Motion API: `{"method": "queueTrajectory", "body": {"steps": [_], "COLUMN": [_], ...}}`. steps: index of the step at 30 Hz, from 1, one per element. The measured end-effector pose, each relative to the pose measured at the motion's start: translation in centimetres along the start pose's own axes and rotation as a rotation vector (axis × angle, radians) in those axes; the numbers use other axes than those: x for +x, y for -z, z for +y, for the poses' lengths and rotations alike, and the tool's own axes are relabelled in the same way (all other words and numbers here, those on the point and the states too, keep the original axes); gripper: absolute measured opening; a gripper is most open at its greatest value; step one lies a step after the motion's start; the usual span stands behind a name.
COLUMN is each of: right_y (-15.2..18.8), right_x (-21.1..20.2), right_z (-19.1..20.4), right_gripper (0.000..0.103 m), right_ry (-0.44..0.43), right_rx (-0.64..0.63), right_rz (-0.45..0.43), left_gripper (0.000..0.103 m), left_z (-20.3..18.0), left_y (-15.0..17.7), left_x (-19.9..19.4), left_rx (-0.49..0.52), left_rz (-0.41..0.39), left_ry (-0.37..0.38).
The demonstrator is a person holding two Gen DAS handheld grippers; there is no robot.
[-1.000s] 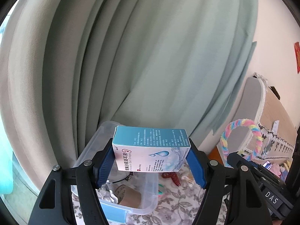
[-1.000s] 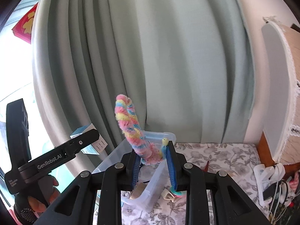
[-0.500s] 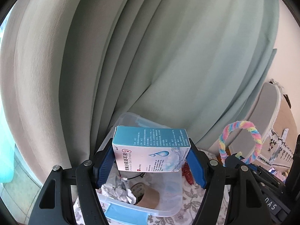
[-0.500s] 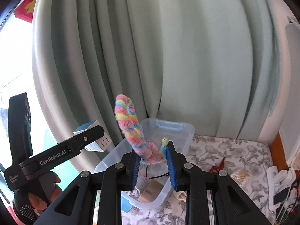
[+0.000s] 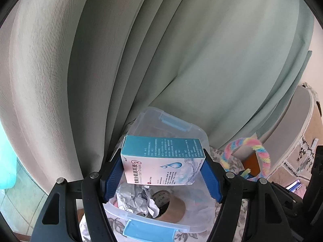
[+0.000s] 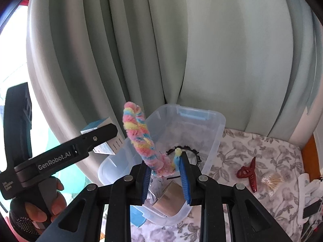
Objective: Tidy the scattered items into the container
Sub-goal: 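Carry the medicine box and rainbow ring over the clear box with both tools, then open both tools to drop the medicine box and ring into the box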
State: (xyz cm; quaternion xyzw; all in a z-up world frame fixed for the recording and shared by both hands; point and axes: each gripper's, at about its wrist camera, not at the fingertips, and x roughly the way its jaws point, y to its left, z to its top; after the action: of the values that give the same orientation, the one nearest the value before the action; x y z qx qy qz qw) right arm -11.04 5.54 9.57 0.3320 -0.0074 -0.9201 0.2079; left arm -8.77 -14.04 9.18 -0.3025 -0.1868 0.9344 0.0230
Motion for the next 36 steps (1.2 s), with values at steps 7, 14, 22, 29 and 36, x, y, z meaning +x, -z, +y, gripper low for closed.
{"method": "queueTrajectory", "body": {"steps": [7,14,22,29,36], "right_y": [0.5,0.5,0.5,0.5,0.6], "right_x": [1.7,2.3,2.6,2.5,2.1], "right_z": [-0.1,0.1,-0.1,-0.3,-0.4], "right_gripper": [0.031,0.034,0.037,0.042,0.058], "right_ry": [0.004,0.000,0.008,0.013,0.009], "right_rx": [0.005,-0.004,0.003,0.011,0.019], "right_rz": [0.046,0.069,0.083,0.080,0.068], "left_gripper": [0.073,0.076,0.081,0.082,0.086], "left_z": [0.1,0.0,-1.4,-3.3,-3.2], "left_y": [0.3,0.6,1.3,0.1,0.6], "left_x": [0.1,-0.1,-1.2,0.6,0.1], "left_rx": [-0.003,-0.006,0.002,0.005,0.006], "left_rz": [0.019,0.037,0.033,0.033,0.032], "left_ry": [-0.007,-0.013,-0.005,-0.010,-0.013]}}
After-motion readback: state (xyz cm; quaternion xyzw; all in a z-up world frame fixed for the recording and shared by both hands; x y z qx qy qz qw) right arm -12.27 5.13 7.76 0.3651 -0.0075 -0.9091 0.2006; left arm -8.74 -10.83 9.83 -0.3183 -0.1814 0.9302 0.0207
